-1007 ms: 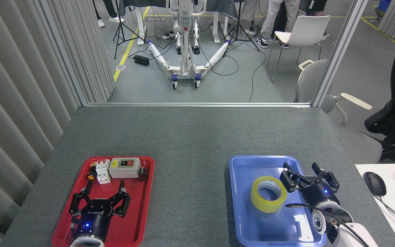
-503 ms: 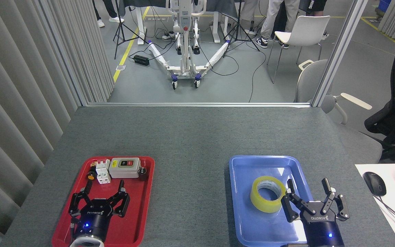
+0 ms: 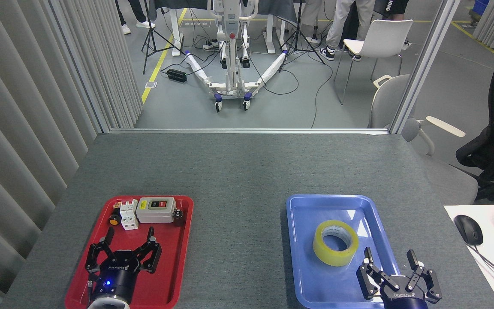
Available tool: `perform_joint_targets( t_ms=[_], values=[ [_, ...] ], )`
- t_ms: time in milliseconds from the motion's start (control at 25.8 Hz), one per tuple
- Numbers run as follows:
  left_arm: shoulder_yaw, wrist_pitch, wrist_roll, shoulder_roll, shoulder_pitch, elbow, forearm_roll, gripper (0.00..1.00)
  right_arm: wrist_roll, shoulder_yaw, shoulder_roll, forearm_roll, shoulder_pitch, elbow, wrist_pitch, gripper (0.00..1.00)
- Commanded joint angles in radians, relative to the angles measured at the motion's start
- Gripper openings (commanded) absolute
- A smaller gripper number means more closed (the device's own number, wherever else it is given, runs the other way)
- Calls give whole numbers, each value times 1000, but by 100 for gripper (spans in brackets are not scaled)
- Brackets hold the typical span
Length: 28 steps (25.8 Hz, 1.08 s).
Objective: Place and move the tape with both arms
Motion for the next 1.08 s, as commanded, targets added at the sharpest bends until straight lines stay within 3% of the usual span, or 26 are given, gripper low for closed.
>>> perform_joint_targets(
  t_ms=[0, 155, 1046],
  values=[
    [2, 0, 1, -1, -1, 17, 0, 100, 25, 6, -16, -30, -30, 9, 3, 100],
    [0, 2, 1, -2, -3, 18, 0, 100, 23, 29, -31, -30, -56, 45, -4, 100],
    [2, 3, 1, -16, -14, 17, 0, 100, 26, 44, -19, -70, -59, 42, 3, 100]
  ],
)
